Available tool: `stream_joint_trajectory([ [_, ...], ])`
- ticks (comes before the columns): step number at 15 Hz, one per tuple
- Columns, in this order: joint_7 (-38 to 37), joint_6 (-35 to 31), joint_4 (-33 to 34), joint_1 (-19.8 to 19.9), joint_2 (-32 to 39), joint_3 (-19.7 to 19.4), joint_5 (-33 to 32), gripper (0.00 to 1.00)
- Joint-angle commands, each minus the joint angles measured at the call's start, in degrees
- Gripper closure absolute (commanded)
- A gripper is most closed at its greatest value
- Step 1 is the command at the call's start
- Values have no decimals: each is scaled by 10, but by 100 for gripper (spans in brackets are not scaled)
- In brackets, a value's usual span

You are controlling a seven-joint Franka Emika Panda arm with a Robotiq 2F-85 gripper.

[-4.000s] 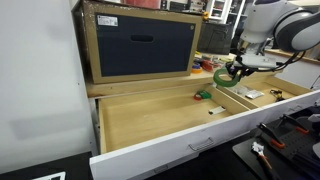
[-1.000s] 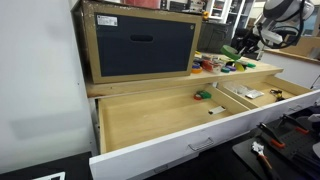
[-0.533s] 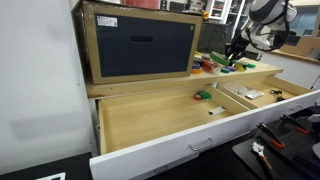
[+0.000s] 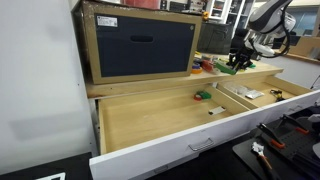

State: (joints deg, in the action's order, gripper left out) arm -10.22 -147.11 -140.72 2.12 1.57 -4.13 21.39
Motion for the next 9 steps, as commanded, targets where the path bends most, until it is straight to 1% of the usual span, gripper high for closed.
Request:
stream_joint_trajectory([
  [1,-19,15,20,11,1,-3,-40,94],
  [5,-42,24,50,5,1,6,-82,94],
  [9,-40,48,76,-2,12,16,-75,94],
])
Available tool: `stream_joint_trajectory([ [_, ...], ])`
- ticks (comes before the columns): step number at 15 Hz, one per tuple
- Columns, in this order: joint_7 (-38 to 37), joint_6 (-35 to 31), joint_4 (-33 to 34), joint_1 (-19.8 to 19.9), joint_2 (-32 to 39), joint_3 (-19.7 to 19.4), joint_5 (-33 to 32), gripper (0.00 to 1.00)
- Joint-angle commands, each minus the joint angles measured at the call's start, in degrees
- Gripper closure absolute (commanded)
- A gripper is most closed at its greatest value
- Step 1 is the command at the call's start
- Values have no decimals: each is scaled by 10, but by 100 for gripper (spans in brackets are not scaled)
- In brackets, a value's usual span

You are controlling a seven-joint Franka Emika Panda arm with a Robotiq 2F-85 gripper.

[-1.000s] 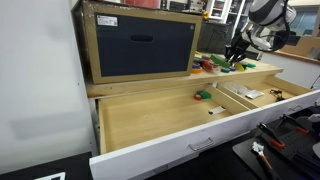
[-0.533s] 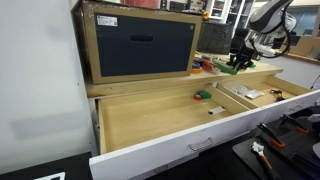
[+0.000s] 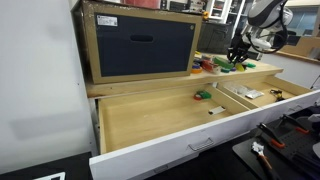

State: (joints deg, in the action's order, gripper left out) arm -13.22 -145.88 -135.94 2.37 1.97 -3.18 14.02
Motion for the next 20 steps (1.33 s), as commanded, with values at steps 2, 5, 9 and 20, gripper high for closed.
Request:
stream_joint_trajectory([
  [2,-7,53,37,-6,12,11,0,94],
  [5,-10,74,50,-5,26,10,-3,94],
  [9,-16,85,66,-3,46,5,-13,94],
  [20,-44,108,115,-7,102,-2,-52,94],
])
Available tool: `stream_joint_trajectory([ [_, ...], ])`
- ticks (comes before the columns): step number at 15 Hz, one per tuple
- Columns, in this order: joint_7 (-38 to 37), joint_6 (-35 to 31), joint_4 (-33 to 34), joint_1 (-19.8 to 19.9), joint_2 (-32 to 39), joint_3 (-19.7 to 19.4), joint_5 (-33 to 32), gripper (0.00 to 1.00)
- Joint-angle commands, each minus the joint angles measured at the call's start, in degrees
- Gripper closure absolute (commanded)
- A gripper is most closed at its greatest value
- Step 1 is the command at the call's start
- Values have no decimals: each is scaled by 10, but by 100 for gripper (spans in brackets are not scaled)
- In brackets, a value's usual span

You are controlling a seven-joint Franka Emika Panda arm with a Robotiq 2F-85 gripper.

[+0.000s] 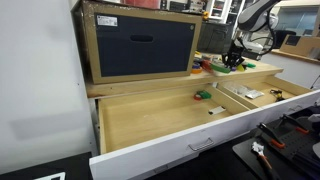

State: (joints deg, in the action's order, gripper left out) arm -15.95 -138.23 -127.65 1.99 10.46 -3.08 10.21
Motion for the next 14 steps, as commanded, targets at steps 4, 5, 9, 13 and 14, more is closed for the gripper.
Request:
stream_joint_trajectory([
  [4,-16,43,55,-8,39,-1,-19,94],
  [5,-16,46,61,-8,46,-1,-19,94],
  [9,-15,58,93,-6,73,-6,-21,94],
  [13,-12,63,124,5,98,-23,-27,94],
  [14,-13,64,131,8,105,-30,-30,94],
])
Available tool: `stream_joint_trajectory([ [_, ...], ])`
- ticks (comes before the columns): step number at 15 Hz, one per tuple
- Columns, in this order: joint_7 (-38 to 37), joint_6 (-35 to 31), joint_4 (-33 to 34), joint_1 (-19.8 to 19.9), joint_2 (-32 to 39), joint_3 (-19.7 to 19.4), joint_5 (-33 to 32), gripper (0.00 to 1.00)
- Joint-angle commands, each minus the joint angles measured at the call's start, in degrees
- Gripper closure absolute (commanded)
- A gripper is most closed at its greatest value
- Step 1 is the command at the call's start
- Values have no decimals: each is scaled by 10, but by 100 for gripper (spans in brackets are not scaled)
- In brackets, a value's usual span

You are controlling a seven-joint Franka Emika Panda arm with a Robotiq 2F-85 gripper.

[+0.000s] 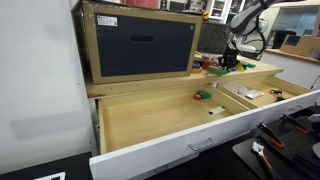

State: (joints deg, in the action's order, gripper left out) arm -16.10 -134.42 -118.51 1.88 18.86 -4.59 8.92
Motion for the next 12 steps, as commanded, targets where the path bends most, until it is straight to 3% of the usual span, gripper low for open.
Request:
stream_joint_trajectory([
  [1,-10,28,47,14,25,-22,-17,94],
  [6,-13,28,68,30,43,-44,-25,94],
  [12,-12,19,71,25,39,-43,-39,94],
])
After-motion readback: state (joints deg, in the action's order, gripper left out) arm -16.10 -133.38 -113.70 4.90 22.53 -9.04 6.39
